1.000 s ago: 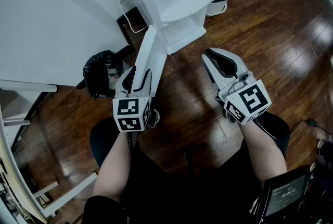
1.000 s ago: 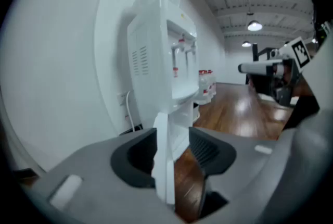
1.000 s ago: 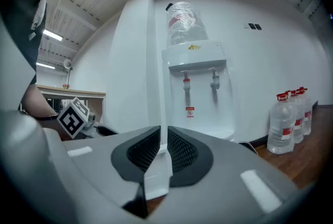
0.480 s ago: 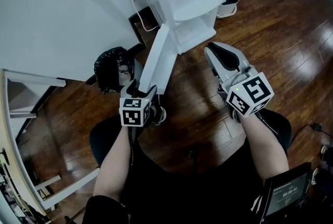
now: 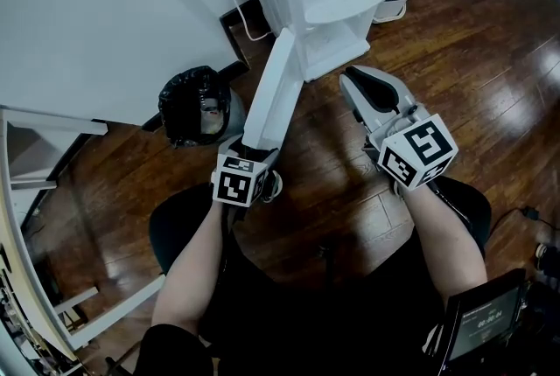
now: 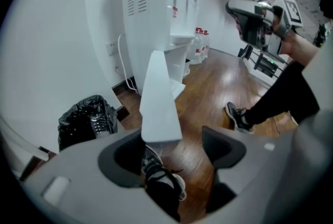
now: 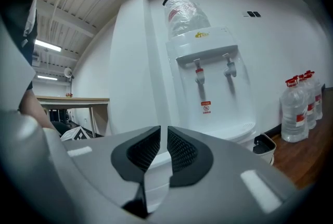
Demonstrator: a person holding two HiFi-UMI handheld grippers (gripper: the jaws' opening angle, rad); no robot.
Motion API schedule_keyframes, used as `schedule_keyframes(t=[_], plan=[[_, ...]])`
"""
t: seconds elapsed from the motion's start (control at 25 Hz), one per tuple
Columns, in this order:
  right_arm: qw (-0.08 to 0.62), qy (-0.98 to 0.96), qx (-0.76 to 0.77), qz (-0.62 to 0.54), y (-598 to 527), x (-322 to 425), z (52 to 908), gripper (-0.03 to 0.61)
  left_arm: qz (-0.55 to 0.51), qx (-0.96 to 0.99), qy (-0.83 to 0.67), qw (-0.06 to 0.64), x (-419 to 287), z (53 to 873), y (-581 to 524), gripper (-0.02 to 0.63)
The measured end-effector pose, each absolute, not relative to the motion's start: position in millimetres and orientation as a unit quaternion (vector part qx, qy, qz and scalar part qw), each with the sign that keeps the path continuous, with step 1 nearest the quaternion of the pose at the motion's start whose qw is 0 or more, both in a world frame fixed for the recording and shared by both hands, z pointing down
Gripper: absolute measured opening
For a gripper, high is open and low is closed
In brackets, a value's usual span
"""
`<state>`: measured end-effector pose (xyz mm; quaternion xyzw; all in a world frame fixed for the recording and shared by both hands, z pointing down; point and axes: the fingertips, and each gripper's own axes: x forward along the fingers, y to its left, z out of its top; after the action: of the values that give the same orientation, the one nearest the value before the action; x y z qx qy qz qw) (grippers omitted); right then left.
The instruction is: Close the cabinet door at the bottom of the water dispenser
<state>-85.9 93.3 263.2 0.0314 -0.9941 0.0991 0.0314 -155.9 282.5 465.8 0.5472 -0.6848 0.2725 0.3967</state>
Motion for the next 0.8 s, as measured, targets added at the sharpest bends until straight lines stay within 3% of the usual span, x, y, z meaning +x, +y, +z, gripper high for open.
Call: schedule_keyframes(t=[0.52,0.8], plan=[[0.089,-0.992,0.024,0.089,101,-77,297,0.044,0.285,0.634,-0.594,0.406,-76,464,251,0.344],[0.126,-0.986,0.05,0.094,81,-43,317,0.044,0.303,0.694,-0.539,0.368,-17,473,200,0.339]])
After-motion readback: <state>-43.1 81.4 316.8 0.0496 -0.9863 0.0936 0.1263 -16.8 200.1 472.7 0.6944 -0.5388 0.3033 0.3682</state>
